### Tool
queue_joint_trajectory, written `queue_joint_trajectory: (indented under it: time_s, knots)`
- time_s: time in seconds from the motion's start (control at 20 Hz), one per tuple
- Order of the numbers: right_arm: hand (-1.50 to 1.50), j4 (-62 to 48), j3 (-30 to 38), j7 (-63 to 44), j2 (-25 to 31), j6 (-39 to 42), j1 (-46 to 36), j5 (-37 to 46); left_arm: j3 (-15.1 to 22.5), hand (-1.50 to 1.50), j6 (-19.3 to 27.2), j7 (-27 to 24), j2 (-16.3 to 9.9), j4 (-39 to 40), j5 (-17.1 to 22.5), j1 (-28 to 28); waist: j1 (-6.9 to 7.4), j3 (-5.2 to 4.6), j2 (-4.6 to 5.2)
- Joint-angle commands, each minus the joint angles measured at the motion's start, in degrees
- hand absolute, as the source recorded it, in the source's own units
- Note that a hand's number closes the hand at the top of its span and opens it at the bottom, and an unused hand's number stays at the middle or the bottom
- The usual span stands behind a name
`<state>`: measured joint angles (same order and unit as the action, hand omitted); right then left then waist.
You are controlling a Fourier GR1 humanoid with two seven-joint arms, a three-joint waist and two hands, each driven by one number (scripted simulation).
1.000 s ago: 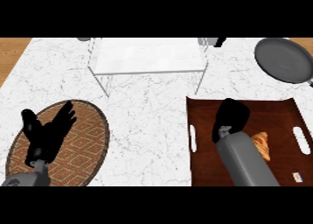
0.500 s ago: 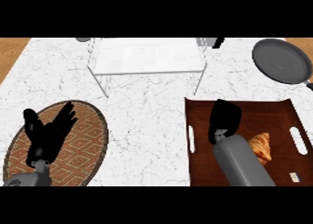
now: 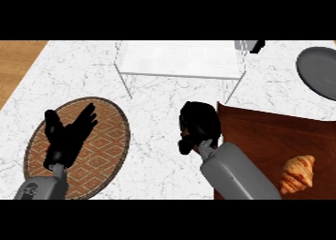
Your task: Pick the sweet potato from the tray and place it in the tiered shelf
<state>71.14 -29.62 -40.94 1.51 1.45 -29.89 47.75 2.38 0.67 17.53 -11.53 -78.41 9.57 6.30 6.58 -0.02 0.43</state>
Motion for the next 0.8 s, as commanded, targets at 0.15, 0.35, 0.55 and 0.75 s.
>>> queue_joint_trajectory:
  time_s: [0.15, 0.35, 0.55, 0.75]
  knots:
    - [1.5, 12.32, -14.12, -12.23, -1.47, -13.18, -12.28, -9.4, -1.17, 0.0, 0.91, 0.35, 0.21, 4.43, -0.35, 1.69, -1.92, -0.07, -0.34]
    - [1.5, 17.6, -14.62, -27.32, -1.49, -13.38, -24.62, -6.86, -1.2, 0.0, 2.68, 1.88, 0.66, 1.53, -0.58, -0.17, -3.46, -0.1, -1.15]
    - [1.5, 16.87, -12.06, -36.26, -1.49, -11.94, -35.08, -8.02, -3.15, 0.0, -0.22, -0.39, -1.44, 2.05, 1.08, -2.77, -4.01, -0.16, -0.95]
    - [1.5, 13.5, -7.43, -37.73, -1.48, -11.98, -42.06, -8.22, -1.62, 0.0, 2.22, -0.96, 0.4, 0.58, -1.04, -3.31, -4.66, -0.1, -0.85]
